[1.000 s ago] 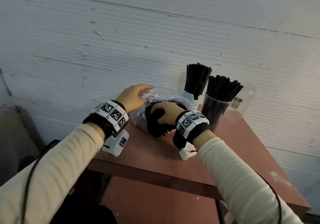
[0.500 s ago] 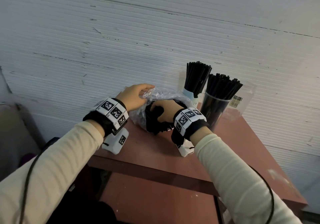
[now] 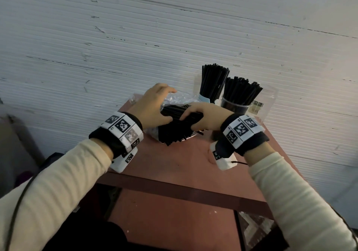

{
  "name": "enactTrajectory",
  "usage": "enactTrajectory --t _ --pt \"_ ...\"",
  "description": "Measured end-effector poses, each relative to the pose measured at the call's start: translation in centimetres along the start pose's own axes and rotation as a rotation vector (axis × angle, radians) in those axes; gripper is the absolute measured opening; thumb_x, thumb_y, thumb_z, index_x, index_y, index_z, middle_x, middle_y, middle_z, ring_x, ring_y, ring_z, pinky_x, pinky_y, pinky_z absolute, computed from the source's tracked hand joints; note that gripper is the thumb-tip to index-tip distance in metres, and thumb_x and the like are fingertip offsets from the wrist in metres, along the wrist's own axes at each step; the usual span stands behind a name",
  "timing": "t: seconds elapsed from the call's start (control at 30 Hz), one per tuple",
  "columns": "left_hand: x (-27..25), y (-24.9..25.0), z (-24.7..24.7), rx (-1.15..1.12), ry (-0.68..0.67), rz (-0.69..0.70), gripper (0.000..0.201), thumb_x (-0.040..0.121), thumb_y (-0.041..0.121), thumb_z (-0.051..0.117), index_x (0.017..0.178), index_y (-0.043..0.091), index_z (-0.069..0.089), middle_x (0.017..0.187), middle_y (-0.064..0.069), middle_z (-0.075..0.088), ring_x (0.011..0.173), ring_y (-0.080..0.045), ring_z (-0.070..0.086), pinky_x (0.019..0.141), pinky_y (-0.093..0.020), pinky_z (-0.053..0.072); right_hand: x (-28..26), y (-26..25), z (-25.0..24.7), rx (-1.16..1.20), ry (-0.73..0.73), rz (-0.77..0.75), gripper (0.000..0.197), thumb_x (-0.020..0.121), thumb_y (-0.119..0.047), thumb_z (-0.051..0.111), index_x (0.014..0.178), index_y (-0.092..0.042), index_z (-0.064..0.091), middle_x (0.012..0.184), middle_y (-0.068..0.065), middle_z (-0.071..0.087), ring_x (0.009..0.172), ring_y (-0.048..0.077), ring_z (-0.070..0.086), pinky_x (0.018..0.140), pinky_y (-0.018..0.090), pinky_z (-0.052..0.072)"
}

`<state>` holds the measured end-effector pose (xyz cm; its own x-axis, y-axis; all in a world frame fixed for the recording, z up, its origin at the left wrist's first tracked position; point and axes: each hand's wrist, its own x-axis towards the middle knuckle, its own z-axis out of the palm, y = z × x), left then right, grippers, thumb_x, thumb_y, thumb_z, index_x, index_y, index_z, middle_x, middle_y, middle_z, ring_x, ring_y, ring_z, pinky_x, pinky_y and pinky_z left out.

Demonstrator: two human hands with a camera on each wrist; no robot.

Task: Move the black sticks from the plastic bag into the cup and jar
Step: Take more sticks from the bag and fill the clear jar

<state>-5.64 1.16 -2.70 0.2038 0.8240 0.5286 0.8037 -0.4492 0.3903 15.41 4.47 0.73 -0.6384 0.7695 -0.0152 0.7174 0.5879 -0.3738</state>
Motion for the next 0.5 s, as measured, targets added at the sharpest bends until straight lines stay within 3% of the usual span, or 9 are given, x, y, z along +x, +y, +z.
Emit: enactTrajectory --t 0.1,0.2,0.27,0.37,0.43,0.5 --pt "0.6 2.0 1.3 0.054 -0.198 0.111 0.088 0.065 0.029 0.082 0.142 0.019 0.039 0.142 0.001 0.041 0.131 -0.013 0.038 0.110 -0.030 0.032 -1.9 0.0 -1.2 -0.013 -0.041 -0.008 0.039 0.078 -0.014 0.071 0.110 -0.035 0.068 0.104 -0.011 0.057 0.084 0.006 0.057 0.077 0.019 0.049" --pt "1.4 3.6 2.9 0.099 -0.314 0.114 0.088 0.060 0.038 0.083 0.136 0.030 0.039 0.126 0.013 0.052 0.113 -0.007 0.049 0.097 -0.030 0.044 -3.9 -0.4 -2.0 -0.005 -0.081 -0.039 0.040 0.078 -0.014 0.070 0.109 -0.038 0.067 0.106 -0.007 0.063 0.089 0.013 0.063 0.084 0.029 0.053" --pt "1.9 4.7 3.6 0.113 -0.344 0.115 0.072 0.064 0.033 0.082 0.127 0.028 0.047 0.107 0.016 0.055 0.094 -0.006 0.053 0.081 -0.024 0.044 -5.3 -0.5 -2.5 0.020 -0.097 -0.046 0.039 0.079 -0.013 0.069 0.110 -0.038 0.067 0.100 -0.008 0.064 0.081 0.007 0.065 0.076 0.025 0.054" --pt "2.2 5.8 4.2 0.166 -0.267 0.144 0.021 0.078 0.027 0.069 0.095 0.028 0.057 0.087 0.009 0.061 0.078 -0.015 0.060 0.065 -0.021 0.039 -7.4 -0.3 -3.2 0.053 -0.091 -0.030 0.041 0.083 -0.007 0.067 0.118 -0.029 0.065 0.082 -0.019 0.058 0.060 -0.011 0.060 0.058 0.007 0.045" --pt "2.3 6.4 4.5 0.102 -0.227 0.123 0.011 0.081 0.026 0.063 0.081 0.029 0.053 0.076 0.008 0.061 0.074 -0.021 0.063 0.063 -0.027 0.044 -8.6 -0.2 -3.8 0.055 -0.053 -0.033 0.045 0.083 -0.011 0.069 0.123 -0.032 0.063 0.084 -0.019 0.060 0.061 -0.013 0.058 0.059 0.006 0.042" --pt "2.8 7.1 4.5 0.059 -0.205 0.093 0.008 0.082 0.027 0.062 0.088 0.023 0.058 0.080 0.003 0.065 0.076 -0.023 0.063 0.069 -0.035 0.051 -9.6 0.0 -4.7 0.076 0.030 -0.058 0.046 0.083 -0.021 0.072 0.125 -0.037 0.061 0.095 -0.018 0.063 0.073 -0.010 0.059 0.068 0.007 0.041"
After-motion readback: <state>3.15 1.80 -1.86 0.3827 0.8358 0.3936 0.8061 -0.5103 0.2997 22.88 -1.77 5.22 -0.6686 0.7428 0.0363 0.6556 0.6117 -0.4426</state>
